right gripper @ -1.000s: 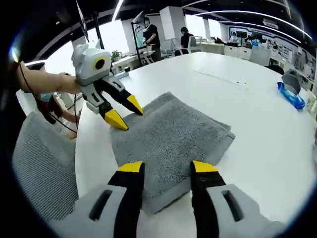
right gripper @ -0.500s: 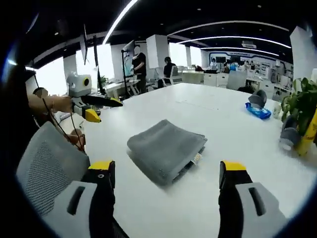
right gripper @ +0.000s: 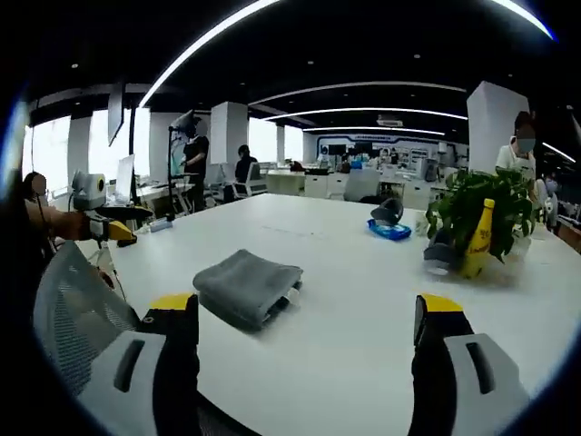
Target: Fold the towel on the table until its edges align and the towel forms a compact rectangular stack.
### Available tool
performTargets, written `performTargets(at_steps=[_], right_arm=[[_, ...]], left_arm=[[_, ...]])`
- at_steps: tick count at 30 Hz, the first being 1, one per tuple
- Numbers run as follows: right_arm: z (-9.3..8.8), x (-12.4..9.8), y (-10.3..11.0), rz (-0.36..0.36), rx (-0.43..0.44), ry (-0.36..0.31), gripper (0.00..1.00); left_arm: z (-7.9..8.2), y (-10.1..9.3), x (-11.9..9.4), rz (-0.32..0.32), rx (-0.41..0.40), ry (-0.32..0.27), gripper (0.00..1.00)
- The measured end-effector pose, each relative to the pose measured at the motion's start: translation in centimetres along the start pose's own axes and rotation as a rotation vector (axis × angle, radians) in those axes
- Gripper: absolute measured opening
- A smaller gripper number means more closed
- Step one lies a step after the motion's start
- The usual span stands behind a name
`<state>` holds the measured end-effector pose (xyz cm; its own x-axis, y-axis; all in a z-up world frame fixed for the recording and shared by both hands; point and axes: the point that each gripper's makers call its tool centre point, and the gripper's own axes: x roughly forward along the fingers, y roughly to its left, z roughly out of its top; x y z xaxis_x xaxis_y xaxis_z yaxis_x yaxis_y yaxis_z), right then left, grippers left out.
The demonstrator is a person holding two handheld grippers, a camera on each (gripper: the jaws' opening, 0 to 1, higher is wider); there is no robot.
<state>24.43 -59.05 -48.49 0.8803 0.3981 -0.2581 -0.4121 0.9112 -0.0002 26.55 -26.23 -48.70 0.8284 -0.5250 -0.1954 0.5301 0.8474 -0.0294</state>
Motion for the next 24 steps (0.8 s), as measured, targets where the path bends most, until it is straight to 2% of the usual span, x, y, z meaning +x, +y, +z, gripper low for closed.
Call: performTargets(at_steps=[1, 2, 4, 5, 6, 7, 9, 13, 17, 19, 21, 22, 23, 24], right_arm=[[-0.2, 0.0, 0.0, -0.008, 0.019, 0.0, 0.98], [-0.6, 0.1, 0.1, -0.011, 0.05, 0.018, 0.97], [-1.0, 0.6, 0.9, 0.022, 0.079, 0.023, 0.98], [-1.0, 0.8, 1.2, 0.031, 0.075, 0.024, 0.98], [-1.1, 0.9, 1.3, 0.03, 0.077, 0.032, 0.98], [-1.2, 1.1, 1.7, 0.035, 0.068, 0.04, 0.98], [-1.2, 1.0, 1.6, 0.018, 0.033, 0.05, 0.95], [-0.7, 0.7, 1.0, -0.004, 0.061, 0.018, 0.92], [-0.4, 0.6, 0.5, -0.025, 0.083, -0.001, 0.93], [-0.5, 0.3, 0.0, -0.043, 0.109, 0.008, 0.94], [0.7, -0.3, -0.6, -0.079, 0.216, -0.048, 0.97], [2.0, -0.8, -0.9, -0.093, 0.28, -0.107, 0.98], [3.0, -1.2, -1.2, -0.101, 0.325, -0.15, 0.98], [4.5, -1.6, -1.4, -0.103, 0.401, -0.207, 0.97]], left_arm=[[-0.1, -0.2, 0.0, 0.004, -0.007, -0.004, 0.99], [0.2, -0.4, 0.1, 0.018, -0.016, -0.037, 0.99], [1.3, -0.8, 0.4, 0.025, -0.015, -0.144, 0.99], [1.2, -1.1, 0.6, 0.01, -0.024, -0.141, 0.99], [0.9, -1.6, 0.7, -0.033, -0.018, -0.102, 0.99], [1.1, -1.5, 0.7, -0.015, 0.0, -0.095, 0.99], [1.1, -1.6, 0.7, -0.009, 0.086, -0.093, 0.99], [0.2, -2.0, 0.7, -0.028, 0.042, -0.064, 0.99], [1.0, -1.9, 0.4, -0.02, 0.045, -0.101, 0.99], [1.9, -1.8, 0.2, -0.015, 0.03, -0.143, 0.99], [3.1, -2.0, -0.2, -0.015, 0.028, -0.172, 0.99], [4.7, -2.2, -0.6, -0.012, 0.019, -0.223, 0.99], [5.6, -2.5, -0.9, -0.021, 0.014, -0.254, 0.99], [7.9, -2.9, -1.6, -0.031, -0.019, -0.34, 0.99]])
